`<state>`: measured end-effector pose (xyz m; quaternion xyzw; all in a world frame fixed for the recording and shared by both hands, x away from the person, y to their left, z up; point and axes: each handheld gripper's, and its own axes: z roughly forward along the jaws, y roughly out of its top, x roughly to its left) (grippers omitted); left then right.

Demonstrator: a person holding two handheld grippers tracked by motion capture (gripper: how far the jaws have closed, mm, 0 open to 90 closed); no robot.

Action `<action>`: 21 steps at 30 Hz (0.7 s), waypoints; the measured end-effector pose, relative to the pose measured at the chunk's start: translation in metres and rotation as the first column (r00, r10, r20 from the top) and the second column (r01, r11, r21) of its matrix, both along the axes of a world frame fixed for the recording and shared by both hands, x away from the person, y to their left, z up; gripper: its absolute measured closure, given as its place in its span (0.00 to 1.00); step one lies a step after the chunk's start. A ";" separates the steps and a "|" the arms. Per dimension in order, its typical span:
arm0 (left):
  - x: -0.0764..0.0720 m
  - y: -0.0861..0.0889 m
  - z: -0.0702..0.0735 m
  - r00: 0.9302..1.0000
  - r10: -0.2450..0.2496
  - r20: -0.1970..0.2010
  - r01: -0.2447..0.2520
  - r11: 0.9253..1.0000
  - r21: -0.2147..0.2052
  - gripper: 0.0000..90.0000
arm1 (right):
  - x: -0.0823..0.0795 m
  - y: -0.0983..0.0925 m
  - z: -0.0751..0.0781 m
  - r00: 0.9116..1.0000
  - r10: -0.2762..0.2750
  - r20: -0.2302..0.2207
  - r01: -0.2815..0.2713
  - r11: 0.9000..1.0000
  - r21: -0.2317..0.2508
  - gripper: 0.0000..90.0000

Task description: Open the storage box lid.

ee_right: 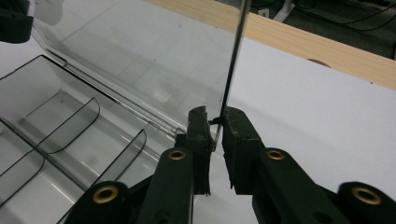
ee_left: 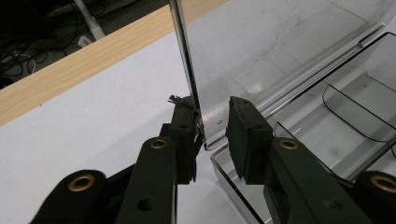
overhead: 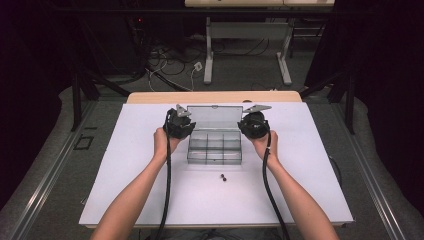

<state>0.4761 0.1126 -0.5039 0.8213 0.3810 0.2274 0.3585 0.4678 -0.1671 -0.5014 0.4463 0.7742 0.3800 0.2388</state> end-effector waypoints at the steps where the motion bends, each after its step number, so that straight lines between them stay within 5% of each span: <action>1: 0.000 0.000 0.000 1.000 0.001 -0.002 -0.001 1.000 -0.004 0.80 | 0.001 0.001 -0.001 1.000 -0.003 -0.005 0.003 1.000 0.001 0.89; 11: 0.004 0.001 -0.001 1.000 0.013 -0.009 -0.014 1.000 -0.024 0.80 | 0.006 0.001 -0.007 0.999 -0.019 -0.028 0.019 1.000 0.013 0.89; 21: 0.008 -0.003 -0.007 0.999 0.024 -0.035 -0.022 0.998 0.061 0.79 | 0.011 0.004 -0.013 0.999 -0.030 -0.026 0.029 0.999 -0.018 0.90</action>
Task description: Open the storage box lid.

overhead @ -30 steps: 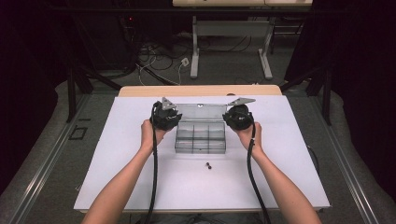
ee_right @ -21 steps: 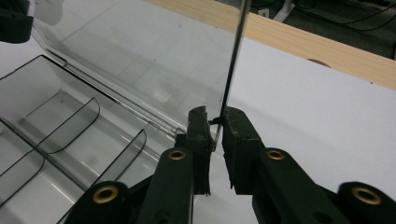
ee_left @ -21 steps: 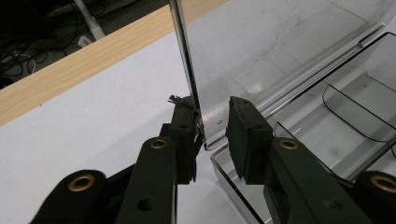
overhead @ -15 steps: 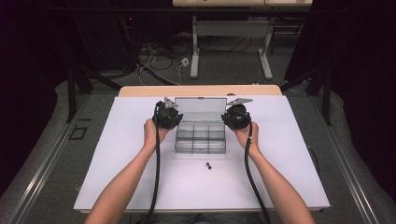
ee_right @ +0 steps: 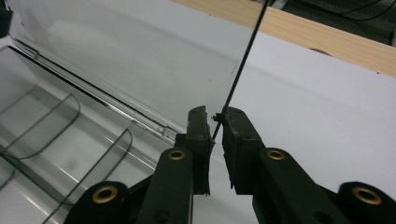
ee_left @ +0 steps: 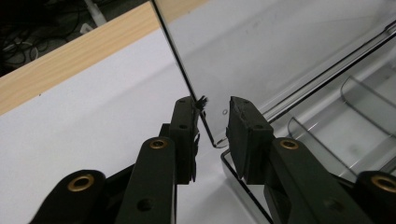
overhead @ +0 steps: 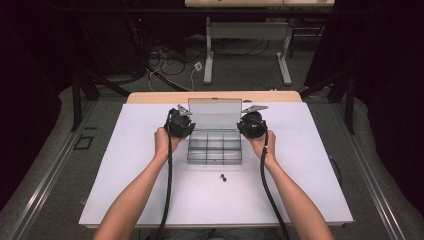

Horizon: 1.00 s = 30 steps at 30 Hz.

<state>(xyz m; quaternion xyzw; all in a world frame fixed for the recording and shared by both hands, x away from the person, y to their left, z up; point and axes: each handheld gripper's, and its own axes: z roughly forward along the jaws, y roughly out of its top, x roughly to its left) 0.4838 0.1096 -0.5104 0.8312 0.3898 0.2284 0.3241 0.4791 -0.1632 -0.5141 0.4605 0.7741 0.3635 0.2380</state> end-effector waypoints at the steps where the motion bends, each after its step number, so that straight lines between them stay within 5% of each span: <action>1: 0.000 0.000 0.000 1.000 0.007 0.000 -0.007 1.000 0.004 0.78 | 0.001 0.000 -0.001 1.000 0.005 0.002 -0.005 1.000 -0.018 0.88; 3: 0.000 0.000 0.000 1.000 0.029 0.010 -0.029 0.999 0.014 0.72 | 0.003 0.002 -0.003 1.000 0.007 -0.012 -0.008 0.999 -0.037 0.77; 5: -0.002 0.001 0.001 0.998 0.058 0.015 -0.058 0.998 0.036 0.53 | 0.002 0.004 -0.003 1.000 0.021 -0.008 -0.021 0.997 -0.069 0.62; 7: -0.006 0.003 0.003 0.996 0.085 0.018 -0.086 0.996 0.027 0.32 | 0.000 0.003 0.000 0.999 0.046 -0.019 -0.047 0.998 -0.042 0.53; 10: -0.015 0.010 0.007 0.997 0.063 -0.032 -0.063 0.998 -0.003 0.19 | -0.006 0.001 0.005 0.996 0.081 -0.048 -0.083 0.996 -0.027 0.44; 15: -0.042 0.022 0.009 0.999 0.017 -0.036 -0.018 1.000 -0.020 0.15 | -0.022 -0.002 0.008 0.982 0.162 -0.093 -0.166 0.986 -0.035 0.34; 23: -0.086 0.042 0.008 0.998 -0.041 -0.052 0.040 0.999 -0.021 0.13 | -0.050 -0.012 0.010 0.954 0.242 -0.175 -0.243 0.970 0.020 0.20; 30: -0.112 0.055 0.007 0.998 -0.056 -0.031 0.056 0.998 -0.003 0.09 | -0.074 -0.015 0.007 0.938 0.283 -0.200 -0.293 0.956 -0.020 0.18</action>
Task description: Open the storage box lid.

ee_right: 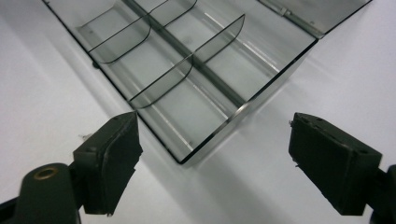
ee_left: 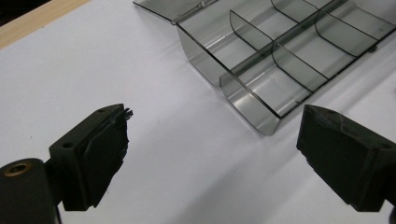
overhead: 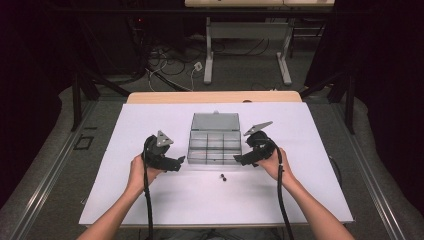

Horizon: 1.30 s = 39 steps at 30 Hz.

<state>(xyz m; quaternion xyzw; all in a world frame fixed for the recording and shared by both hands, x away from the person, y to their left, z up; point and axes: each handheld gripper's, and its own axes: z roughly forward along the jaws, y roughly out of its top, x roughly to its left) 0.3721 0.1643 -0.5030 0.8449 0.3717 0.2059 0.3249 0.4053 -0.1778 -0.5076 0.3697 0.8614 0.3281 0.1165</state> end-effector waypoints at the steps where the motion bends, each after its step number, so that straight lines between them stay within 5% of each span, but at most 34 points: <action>1: -0.002 0.001 0.000 1.000 -0.001 -0.003 0.001 1.000 -0.005 0.08 | -0.003 -0.001 0.000 1.000 0.000 -0.006 0.000 1.000 0.005 0.17; 9: -0.025 0.019 0.004 1.000 0.006 0.027 -0.006 1.000 0.011 0.06 | -0.023 -0.009 0.006 0.999 0.048 0.003 -0.048 0.999 -0.025 0.15; 16: -0.039 0.032 0.001 1.000 0.016 0.007 -0.016 1.000 -0.008 0.05 | -0.037 -0.012 0.009 0.997 0.078 0.026 -0.078 0.997 -0.007 0.13; 28: -0.067 0.039 -0.004 1.000 0.001 -0.007 -0.001 1.000 -0.017 0.05 | -0.057 -0.008 0.001 0.992 0.128 -0.017 -0.128 0.991 -0.027 0.08; 39: -0.068 0.037 -0.005 1.000 -0.011 -0.002 0.011 1.000 -0.013 0.04 | -0.061 0.002 -0.001 0.985 0.172 -0.021 -0.173 0.984 -0.039 0.08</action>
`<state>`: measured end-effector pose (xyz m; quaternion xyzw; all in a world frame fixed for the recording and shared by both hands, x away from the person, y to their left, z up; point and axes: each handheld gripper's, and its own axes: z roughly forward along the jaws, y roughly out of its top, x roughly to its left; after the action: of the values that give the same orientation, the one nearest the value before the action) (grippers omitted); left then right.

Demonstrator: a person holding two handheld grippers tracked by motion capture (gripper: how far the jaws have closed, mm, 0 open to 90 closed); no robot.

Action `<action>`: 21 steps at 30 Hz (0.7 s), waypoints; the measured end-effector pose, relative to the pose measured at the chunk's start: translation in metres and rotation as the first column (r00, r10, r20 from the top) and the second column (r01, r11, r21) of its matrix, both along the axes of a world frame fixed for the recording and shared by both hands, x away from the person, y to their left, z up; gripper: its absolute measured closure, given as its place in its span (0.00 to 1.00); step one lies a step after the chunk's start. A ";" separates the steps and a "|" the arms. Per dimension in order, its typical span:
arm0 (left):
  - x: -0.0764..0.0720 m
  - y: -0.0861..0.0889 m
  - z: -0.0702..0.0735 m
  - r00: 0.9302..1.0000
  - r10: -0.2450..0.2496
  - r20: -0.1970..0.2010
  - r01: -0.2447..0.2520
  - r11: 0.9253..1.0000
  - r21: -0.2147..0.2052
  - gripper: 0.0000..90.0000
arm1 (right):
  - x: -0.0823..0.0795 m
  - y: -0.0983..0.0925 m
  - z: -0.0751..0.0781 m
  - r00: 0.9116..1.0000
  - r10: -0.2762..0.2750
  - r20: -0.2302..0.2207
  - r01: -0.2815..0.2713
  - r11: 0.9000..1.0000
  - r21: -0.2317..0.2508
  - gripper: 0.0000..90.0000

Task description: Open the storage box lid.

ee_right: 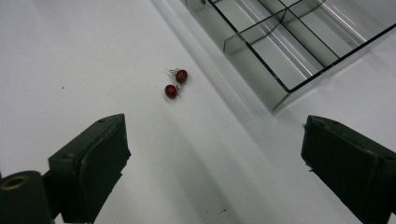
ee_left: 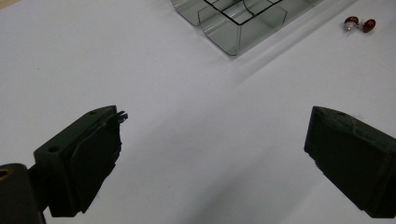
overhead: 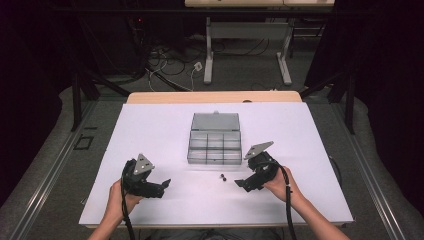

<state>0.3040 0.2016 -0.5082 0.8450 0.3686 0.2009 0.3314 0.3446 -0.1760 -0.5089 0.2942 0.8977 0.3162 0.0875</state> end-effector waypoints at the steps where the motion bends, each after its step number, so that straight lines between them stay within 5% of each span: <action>1: 0.000 0.000 0.000 1.000 -0.002 0.005 0.002 1.000 -0.001 0.04 | 0.000 0.001 0.000 1.000 0.003 -0.001 -0.003 1.000 0.004 0.08; 21: 0.002 -0.001 0.000 1.000 -0.001 0.018 0.001 1.000 -0.004 0.03 | -0.006 0.012 -0.002 0.999 0.021 -0.034 -0.019 0.999 0.049 0.01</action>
<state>0.3058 0.2007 -0.5084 0.8426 0.3655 0.2075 0.3367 0.3384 -0.1636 -0.5111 0.2926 0.8941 0.3335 0.0617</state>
